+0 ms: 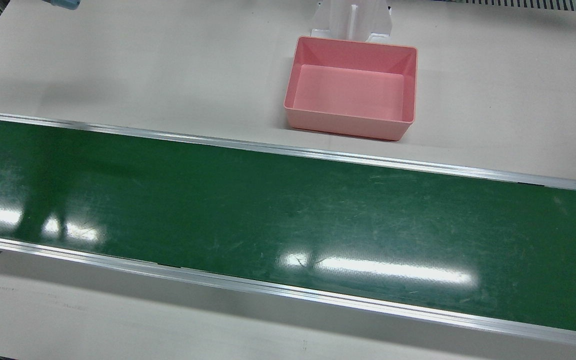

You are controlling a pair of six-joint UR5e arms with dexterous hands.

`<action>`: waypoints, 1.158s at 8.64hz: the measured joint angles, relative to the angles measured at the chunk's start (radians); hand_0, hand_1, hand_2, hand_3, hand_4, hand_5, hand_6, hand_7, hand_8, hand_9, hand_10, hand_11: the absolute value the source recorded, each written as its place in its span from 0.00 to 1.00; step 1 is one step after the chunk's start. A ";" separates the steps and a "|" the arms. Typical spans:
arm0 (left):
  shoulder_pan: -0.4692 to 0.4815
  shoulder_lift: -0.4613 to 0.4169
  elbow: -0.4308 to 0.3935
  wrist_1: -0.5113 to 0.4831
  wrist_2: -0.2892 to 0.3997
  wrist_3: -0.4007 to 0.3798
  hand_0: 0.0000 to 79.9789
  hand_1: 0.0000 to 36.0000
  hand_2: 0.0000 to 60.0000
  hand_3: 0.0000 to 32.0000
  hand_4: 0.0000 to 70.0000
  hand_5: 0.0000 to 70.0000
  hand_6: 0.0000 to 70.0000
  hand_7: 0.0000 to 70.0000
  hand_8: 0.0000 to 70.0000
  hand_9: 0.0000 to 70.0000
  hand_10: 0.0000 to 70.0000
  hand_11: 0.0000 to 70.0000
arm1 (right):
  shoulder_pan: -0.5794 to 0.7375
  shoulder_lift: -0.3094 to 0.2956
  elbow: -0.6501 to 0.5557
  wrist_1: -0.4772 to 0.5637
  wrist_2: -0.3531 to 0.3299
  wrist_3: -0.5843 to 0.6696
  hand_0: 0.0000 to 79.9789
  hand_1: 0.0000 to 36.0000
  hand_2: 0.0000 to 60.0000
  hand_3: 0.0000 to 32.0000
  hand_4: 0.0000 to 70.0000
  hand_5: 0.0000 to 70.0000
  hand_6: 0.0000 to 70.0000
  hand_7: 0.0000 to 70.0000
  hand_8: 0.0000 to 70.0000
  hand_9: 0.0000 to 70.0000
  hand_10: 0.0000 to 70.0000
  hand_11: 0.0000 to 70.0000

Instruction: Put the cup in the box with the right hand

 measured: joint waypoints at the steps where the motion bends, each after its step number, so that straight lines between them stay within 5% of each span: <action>1: 0.000 0.000 0.000 0.000 0.000 0.000 0.00 0.00 0.00 0.00 0.00 0.00 0.00 0.00 0.00 0.00 0.00 0.00 | -0.003 0.001 -0.031 0.026 0.000 0.000 0.53 0.09 0.00 0.00 0.19 0.03 0.04 0.15 0.01 0.05 0.03 0.06; 2: 0.000 0.000 0.000 0.001 0.000 0.000 0.00 0.00 0.00 0.00 0.00 0.00 0.00 0.00 0.00 0.00 0.00 0.00 | -0.007 0.005 -0.060 0.048 0.001 0.000 0.51 0.11 0.06 0.00 0.18 0.03 0.04 0.15 0.01 0.05 0.03 0.06; 3: 0.000 0.000 -0.001 0.001 0.000 0.000 0.00 0.00 0.00 0.00 0.00 0.00 0.00 0.00 0.00 0.00 0.00 0.00 | -0.012 0.017 -0.086 0.062 0.002 0.001 0.44 0.18 0.23 0.00 0.13 0.03 0.05 0.15 0.00 0.05 0.03 0.06; 4: 0.000 0.000 -0.001 0.001 0.000 0.000 0.00 0.00 0.00 0.00 0.00 0.00 0.00 0.00 0.00 0.00 0.00 0.00 | -0.018 0.039 -0.111 0.068 0.003 0.003 0.49 0.14 0.12 0.00 0.18 0.03 0.05 0.18 0.00 0.06 0.03 0.05; 5: 0.000 0.000 -0.001 0.001 0.000 0.000 0.00 0.00 0.00 0.00 0.00 0.00 0.00 0.00 0.00 0.00 0.00 0.00 | -0.022 0.071 -0.133 0.071 0.003 0.005 0.46 0.20 0.24 0.00 0.15 0.03 0.05 0.18 0.00 0.06 0.03 0.05; 6: 0.000 0.000 -0.001 0.002 0.000 0.000 0.00 0.00 0.00 0.00 0.00 0.00 0.00 0.00 0.00 0.00 0.00 0.00 | -0.025 0.096 -0.141 0.071 0.003 0.006 0.48 0.22 0.25 0.00 0.15 0.03 0.05 0.19 0.00 0.06 0.02 0.05; 7: -0.001 0.000 -0.002 0.002 0.000 0.000 0.00 0.00 0.00 0.00 0.00 0.00 0.00 0.00 0.00 0.00 0.00 0.00 | -0.028 0.114 -0.141 0.070 0.002 0.006 0.56 0.18 0.06 0.00 0.19 0.04 0.05 0.18 0.00 0.05 0.02 0.05; 8: -0.001 0.000 -0.002 0.002 0.000 0.000 0.00 0.00 0.00 0.00 0.00 0.00 0.00 0.00 0.00 0.00 0.00 0.00 | -0.033 0.124 -0.137 0.068 0.001 0.007 0.55 0.27 0.18 0.00 0.12 0.05 0.04 0.17 0.00 0.05 0.02 0.05; 10: 0.000 0.000 -0.002 0.002 0.000 0.000 0.00 0.00 0.00 0.00 0.00 0.00 0.00 0.00 0.00 0.00 0.00 0.00 | -0.046 0.124 -0.122 0.063 -0.002 0.004 0.58 0.25 0.11 0.00 0.10 0.05 0.04 0.12 0.00 0.04 0.02 0.04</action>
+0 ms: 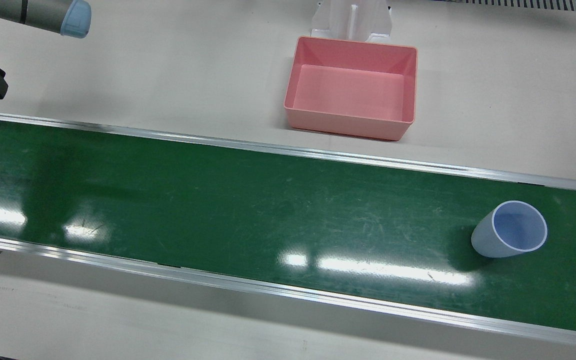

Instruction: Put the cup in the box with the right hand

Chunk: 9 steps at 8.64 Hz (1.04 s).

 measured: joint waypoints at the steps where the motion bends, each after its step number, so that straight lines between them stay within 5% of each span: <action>1: 0.000 0.000 0.000 0.000 0.000 0.000 0.00 0.00 0.00 0.00 0.00 0.00 0.00 0.00 0.00 0.00 0.00 0.00 | -0.004 -0.011 0.003 -0.001 -0.001 -0.003 0.55 0.30 0.31 0.00 0.08 0.05 0.04 0.10 0.01 0.04 0.02 0.05; 2: 0.000 0.000 0.000 -0.001 0.000 0.000 0.00 0.00 0.00 0.00 0.00 0.00 0.00 0.00 0.00 0.00 0.00 0.00 | -0.006 -0.024 0.005 -0.001 -0.002 -0.005 0.53 0.48 0.68 0.00 0.04 0.06 0.04 0.10 0.00 0.04 0.02 0.05; 3: 0.000 0.000 0.000 -0.001 0.000 0.000 0.00 0.00 0.00 0.00 0.00 0.00 0.00 0.00 0.00 0.00 0.00 0.00 | -0.007 -0.037 0.006 0.001 -0.003 -0.006 0.59 0.54 0.57 0.00 0.07 0.08 0.05 0.12 0.00 0.04 0.02 0.06; 4: 0.000 0.000 0.000 0.000 0.000 0.000 0.00 0.00 0.00 0.00 0.00 0.00 0.00 0.00 0.00 0.00 0.00 0.00 | -0.010 -0.046 0.009 0.003 -0.003 -0.006 0.59 0.38 0.27 0.00 0.08 0.07 0.04 0.11 0.00 0.03 0.01 0.05; 6: 0.000 0.000 0.000 0.000 0.000 0.000 0.00 0.00 0.00 0.00 0.00 0.00 0.00 0.00 0.00 0.00 0.00 0.00 | -0.014 -0.051 0.018 0.004 -0.004 -0.007 0.59 0.29 0.08 0.11 0.04 0.06 0.03 0.10 0.00 0.01 0.00 0.03; 8: 0.000 0.000 0.000 0.000 0.000 0.000 0.00 0.00 0.00 0.00 0.00 0.00 0.00 0.00 0.00 0.00 0.00 0.00 | -0.026 -0.053 0.028 0.002 -0.004 -0.009 0.59 0.30 0.07 0.14 0.02 0.06 0.03 0.09 0.00 0.01 0.00 0.03; 9: 0.000 0.001 0.000 0.000 -0.001 0.000 0.00 0.00 0.00 0.00 0.00 0.00 0.00 0.00 0.00 0.00 0.00 0.00 | -0.034 -0.054 0.032 0.001 -0.004 -0.009 0.58 0.35 0.20 0.14 0.02 0.06 0.02 0.09 0.00 0.01 0.00 0.03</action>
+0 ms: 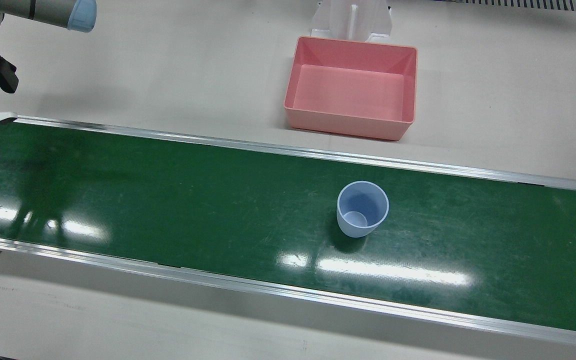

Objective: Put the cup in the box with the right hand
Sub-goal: 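Move the open right hand along the belt toward the approaching blue cup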

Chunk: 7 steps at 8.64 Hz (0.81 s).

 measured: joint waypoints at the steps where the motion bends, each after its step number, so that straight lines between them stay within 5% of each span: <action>1: 0.000 0.000 0.000 0.000 0.000 0.000 0.00 0.00 0.00 0.00 0.00 0.00 0.00 0.00 0.00 0.00 0.00 0.00 | -0.006 -0.005 0.003 -0.001 0.000 -0.001 0.59 0.30 0.08 0.15 0.01 0.06 0.02 0.08 0.00 0.01 0.00 0.03; 3: 0.000 -0.001 0.000 0.000 0.001 0.000 0.00 0.00 0.00 0.00 0.00 0.00 0.00 0.00 0.00 0.00 0.00 0.00 | -0.023 -0.016 0.013 -0.001 0.000 -0.004 0.58 0.33 0.16 0.09 0.04 0.06 0.03 0.11 0.00 0.03 0.01 0.04; 7: 0.000 0.000 0.000 0.000 0.001 0.000 0.00 0.00 0.00 0.00 0.00 0.00 0.00 0.00 0.00 0.00 0.00 0.00 | -0.045 -0.045 0.038 -0.001 0.003 -0.019 0.57 0.34 0.21 0.16 0.01 0.06 0.03 0.09 0.00 0.02 0.01 0.03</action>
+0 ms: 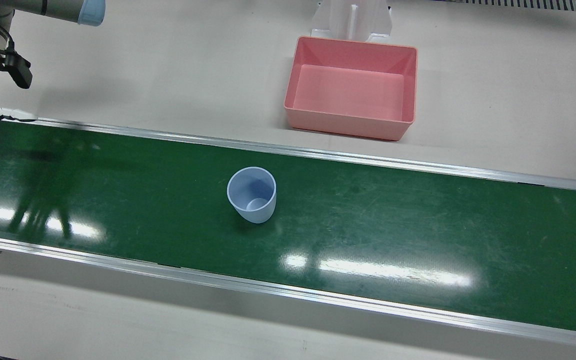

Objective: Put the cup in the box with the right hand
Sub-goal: 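Move the open right hand along the belt toward the approaching blue cup, then close the right hand fingers around the blue cup on the belt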

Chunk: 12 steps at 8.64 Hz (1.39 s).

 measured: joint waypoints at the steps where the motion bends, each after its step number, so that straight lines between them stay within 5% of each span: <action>1: 0.000 0.000 0.000 0.000 0.000 0.000 0.00 0.00 0.00 0.00 0.00 0.00 0.00 0.00 0.00 0.00 0.00 0.00 | -0.002 0.000 0.000 0.000 0.000 0.000 0.56 0.37 0.27 0.16 0.01 0.06 0.03 0.09 0.00 0.02 0.01 0.03; 2: 0.000 0.000 0.000 0.000 0.000 0.000 0.00 0.00 0.00 0.00 0.00 0.00 0.00 0.00 0.00 0.00 0.00 0.00 | -0.003 -0.002 0.000 0.000 0.000 -0.001 0.57 0.34 0.21 0.16 0.01 0.06 0.03 0.09 0.00 0.02 0.01 0.04; 3: -0.001 0.000 0.001 0.000 0.000 0.000 0.00 0.00 0.00 0.00 0.00 0.00 0.00 0.00 0.00 0.00 0.00 0.00 | -0.006 -0.002 0.000 0.000 0.000 -0.001 0.56 0.37 0.28 0.16 0.01 0.06 0.03 0.09 0.00 0.02 0.01 0.04; 5: -0.001 0.000 0.001 0.000 0.000 0.000 0.00 0.00 0.00 0.00 0.00 0.00 0.00 0.00 0.00 0.00 0.00 0.00 | -0.019 -0.003 0.000 -0.001 0.001 -0.009 0.58 0.32 0.17 0.17 0.02 0.06 0.03 0.10 0.00 0.02 0.01 0.04; 9: 0.000 -0.001 0.000 0.000 0.000 0.000 0.00 0.00 0.00 0.00 0.00 0.00 0.00 0.00 0.00 0.00 0.00 0.00 | -0.051 -0.001 -0.001 -0.002 0.006 -0.021 0.59 0.28 0.11 0.21 0.02 0.06 0.03 0.10 0.01 0.03 0.01 0.04; 10: 0.000 -0.001 0.000 0.000 0.000 0.000 0.00 0.00 0.00 0.00 0.00 0.00 0.00 0.00 0.00 0.00 0.00 0.00 | -0.056 -0.001 -0.001 -0.002 0.007 -0.023 0.57 0.33 0.23 0.20 0.02 0.06 0.03 0.10 0.01 0.03 0.02 0.05; 11: -0.001 -0.001 0.000 0.000 -0.001 0.000 0.00 0.00 0.00 0.00 0.00 0.00 0.00 0.00 0.00 0.00 0.00 0.00 | -0.060 -0.001 -0.003 -0.002 0.008 -0.025 0.57 0.30 0.17 0.19 0.03 0.06 0.03 0.10 0.01 0.04 0.02 0.05; 12: -0.001 0.000 0.000 0.000 0.000 0.000 0.00 0.00 0.00 0.00 0.00 0.00 0.00 0.00 0.00 0.00 0.00 0.00 | -0.064 -0.001 -0.005 -0.002 0.009 -0.026 0.56 0.35 0.30 0.18 0.03 0.06 0.03 0.11 0.01 0.04 0.02 0.05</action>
